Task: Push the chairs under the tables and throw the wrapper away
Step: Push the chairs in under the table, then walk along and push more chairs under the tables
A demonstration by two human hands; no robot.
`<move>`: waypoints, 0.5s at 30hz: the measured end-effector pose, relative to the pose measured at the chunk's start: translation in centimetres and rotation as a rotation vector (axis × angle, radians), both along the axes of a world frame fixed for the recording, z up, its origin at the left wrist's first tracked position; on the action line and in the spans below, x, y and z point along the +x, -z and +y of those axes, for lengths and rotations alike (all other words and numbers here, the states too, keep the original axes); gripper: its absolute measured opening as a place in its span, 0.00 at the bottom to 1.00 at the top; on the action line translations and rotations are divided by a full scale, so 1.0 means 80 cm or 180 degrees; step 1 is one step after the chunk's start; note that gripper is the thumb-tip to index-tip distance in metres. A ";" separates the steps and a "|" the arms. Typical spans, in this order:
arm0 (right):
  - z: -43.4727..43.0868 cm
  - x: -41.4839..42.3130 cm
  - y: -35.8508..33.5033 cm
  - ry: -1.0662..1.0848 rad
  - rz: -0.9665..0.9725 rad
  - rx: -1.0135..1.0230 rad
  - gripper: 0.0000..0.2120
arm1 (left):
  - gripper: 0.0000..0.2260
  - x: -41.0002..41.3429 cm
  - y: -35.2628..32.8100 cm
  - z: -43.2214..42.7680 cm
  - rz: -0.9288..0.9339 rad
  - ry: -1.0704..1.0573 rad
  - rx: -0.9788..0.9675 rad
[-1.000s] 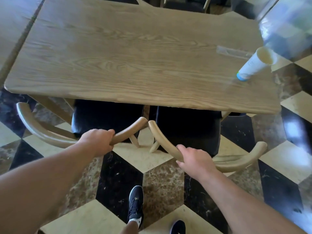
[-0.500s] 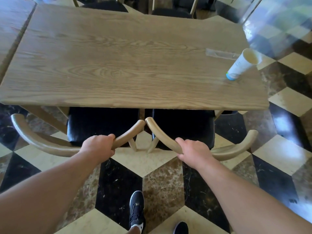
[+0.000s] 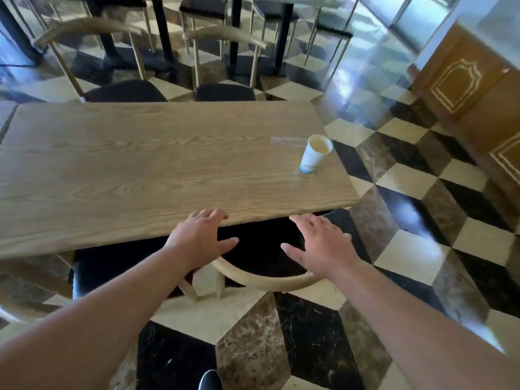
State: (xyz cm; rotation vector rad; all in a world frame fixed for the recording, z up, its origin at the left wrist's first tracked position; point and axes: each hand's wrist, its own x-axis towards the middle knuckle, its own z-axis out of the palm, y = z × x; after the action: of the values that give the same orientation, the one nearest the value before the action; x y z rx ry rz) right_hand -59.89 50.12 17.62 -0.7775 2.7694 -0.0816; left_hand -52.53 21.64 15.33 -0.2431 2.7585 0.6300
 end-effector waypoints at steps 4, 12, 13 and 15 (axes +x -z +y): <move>0.078 -0.024 -0.108 0.0284 0.0485 -0.0081 0.37 | 0.35 -0.081 -0.090 0.089 0.0388 0.0551 -0.0072; 0.284 -0.045 -0.238 0.0976 0.1062 -0.0168 0.35 | 0.37 -0.192 -0.212 0.307 0.0812 0.1379 -0.0179; 0.315 -0.050 -0.246 0.1064 0.1132 -0.0185 0.36 | 0.37 -0.206 -0.222 0.338 0.0872 0.1454 -0.0290; 0.373 -0.069 -0.269 0.1196 0.1283 -0.0134 0.37 | 0.36 -0.230 -0.250 0.403 0.0979 0.1630 -0.0375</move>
State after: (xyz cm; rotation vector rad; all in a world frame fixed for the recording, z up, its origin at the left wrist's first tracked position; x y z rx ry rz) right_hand -65.39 79.97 39.11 -0.2936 3.2761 -0.0595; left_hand -70.94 53.85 35.33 0.5664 2.9661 0.3915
